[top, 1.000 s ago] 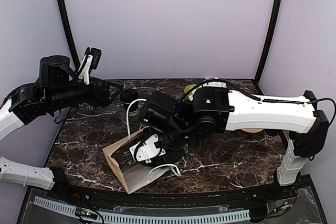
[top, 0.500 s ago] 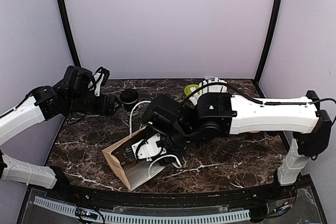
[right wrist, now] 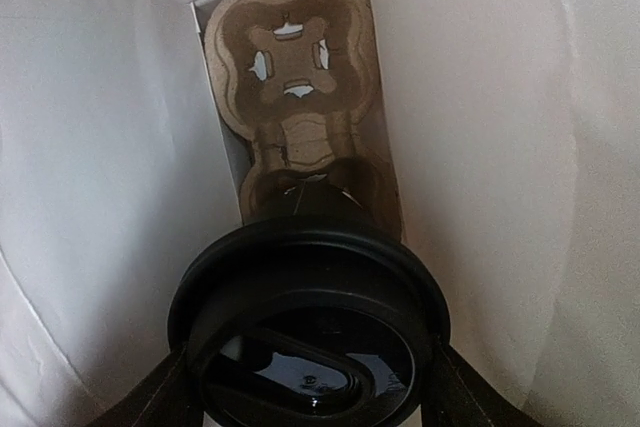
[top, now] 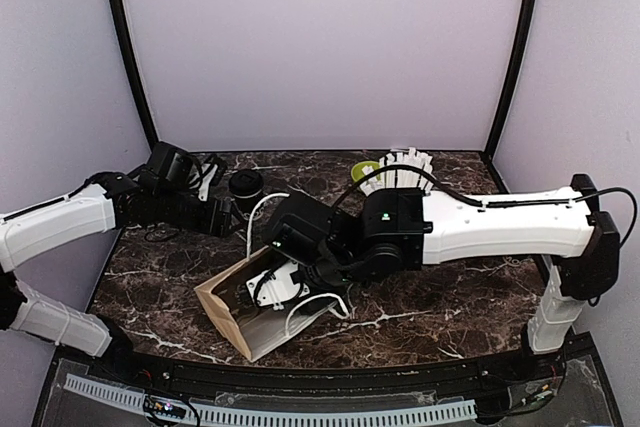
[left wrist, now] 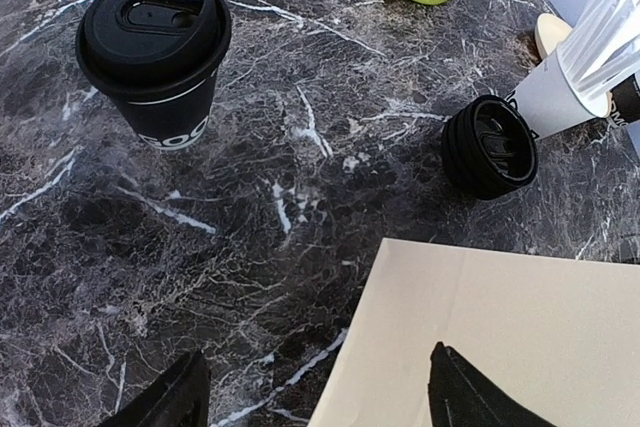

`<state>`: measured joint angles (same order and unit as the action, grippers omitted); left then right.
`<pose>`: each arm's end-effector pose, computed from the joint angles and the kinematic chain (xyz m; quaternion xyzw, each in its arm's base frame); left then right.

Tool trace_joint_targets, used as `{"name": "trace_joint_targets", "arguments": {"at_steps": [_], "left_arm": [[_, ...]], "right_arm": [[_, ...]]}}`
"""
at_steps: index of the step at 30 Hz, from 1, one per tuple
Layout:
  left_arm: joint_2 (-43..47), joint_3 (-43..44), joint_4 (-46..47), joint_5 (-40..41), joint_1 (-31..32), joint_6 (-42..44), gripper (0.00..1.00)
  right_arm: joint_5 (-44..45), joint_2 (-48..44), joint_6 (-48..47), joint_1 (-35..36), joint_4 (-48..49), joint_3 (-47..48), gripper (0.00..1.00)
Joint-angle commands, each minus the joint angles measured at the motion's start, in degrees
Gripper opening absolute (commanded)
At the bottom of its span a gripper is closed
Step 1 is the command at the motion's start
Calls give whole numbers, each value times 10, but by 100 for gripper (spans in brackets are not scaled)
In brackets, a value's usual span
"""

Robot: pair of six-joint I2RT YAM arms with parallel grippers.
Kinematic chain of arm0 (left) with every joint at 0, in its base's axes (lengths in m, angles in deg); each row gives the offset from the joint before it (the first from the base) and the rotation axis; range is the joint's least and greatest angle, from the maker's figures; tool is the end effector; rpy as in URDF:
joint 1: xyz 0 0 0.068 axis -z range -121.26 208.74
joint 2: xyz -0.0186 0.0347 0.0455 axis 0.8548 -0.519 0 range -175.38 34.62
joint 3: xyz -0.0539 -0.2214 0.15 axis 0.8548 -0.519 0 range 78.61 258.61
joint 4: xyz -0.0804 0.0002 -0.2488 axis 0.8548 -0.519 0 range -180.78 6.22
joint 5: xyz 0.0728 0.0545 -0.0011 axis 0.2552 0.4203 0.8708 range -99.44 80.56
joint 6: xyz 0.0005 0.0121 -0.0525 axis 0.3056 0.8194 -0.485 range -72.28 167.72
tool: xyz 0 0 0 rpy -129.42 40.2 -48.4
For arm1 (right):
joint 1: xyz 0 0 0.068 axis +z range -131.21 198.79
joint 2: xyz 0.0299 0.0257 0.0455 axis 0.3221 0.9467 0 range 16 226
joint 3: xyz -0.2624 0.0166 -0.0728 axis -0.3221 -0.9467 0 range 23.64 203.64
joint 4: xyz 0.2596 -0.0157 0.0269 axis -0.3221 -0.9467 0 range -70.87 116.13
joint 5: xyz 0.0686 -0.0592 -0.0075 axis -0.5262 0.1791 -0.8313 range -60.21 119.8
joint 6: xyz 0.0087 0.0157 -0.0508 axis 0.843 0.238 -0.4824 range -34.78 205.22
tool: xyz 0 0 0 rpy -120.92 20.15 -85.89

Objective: Pack the takeout coffee

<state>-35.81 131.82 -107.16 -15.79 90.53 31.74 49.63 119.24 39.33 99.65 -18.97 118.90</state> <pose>0.2244 -0.1437 0.2758 0.1477 0.8953 -0.2150 0.3611 0.0749 0.3890 0.3100 -0.8108 0.4675 -0.0621 0.3466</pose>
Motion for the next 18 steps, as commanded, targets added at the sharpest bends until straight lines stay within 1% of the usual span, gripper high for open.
{"name": "trace_joint_targets", "arguments": {"at_steps": [1,5,8,9,11,14,15,18], "left_arm": [[19,42,-11,-17,-8,14,76],[89,100,-86,-30,-8,26,76],[135,117,-148,-82,-7,17,77],[145,115,-156,-85,-7,14,77],[172,104,-174,-70,-7,12,77],[197,90,-184,2,-8,26,80],[198,86,-183,11,-8,33,80],[193,71,-161,17,-8,41,81]], "right_arm": [[-1,23,-7,2,-3,40,50],[-24,35,-4,1,-12,72,50],[-39,68,14,-1,-21,119,50],[-46,83,21,-1,-29,142,50],[-59,107,35,0,-36,181,50],[-73,146,60,7,-60,242,50],[-75,154,66,11,-62,252,50],[-68,156,70,22,-57,237,50]]}}
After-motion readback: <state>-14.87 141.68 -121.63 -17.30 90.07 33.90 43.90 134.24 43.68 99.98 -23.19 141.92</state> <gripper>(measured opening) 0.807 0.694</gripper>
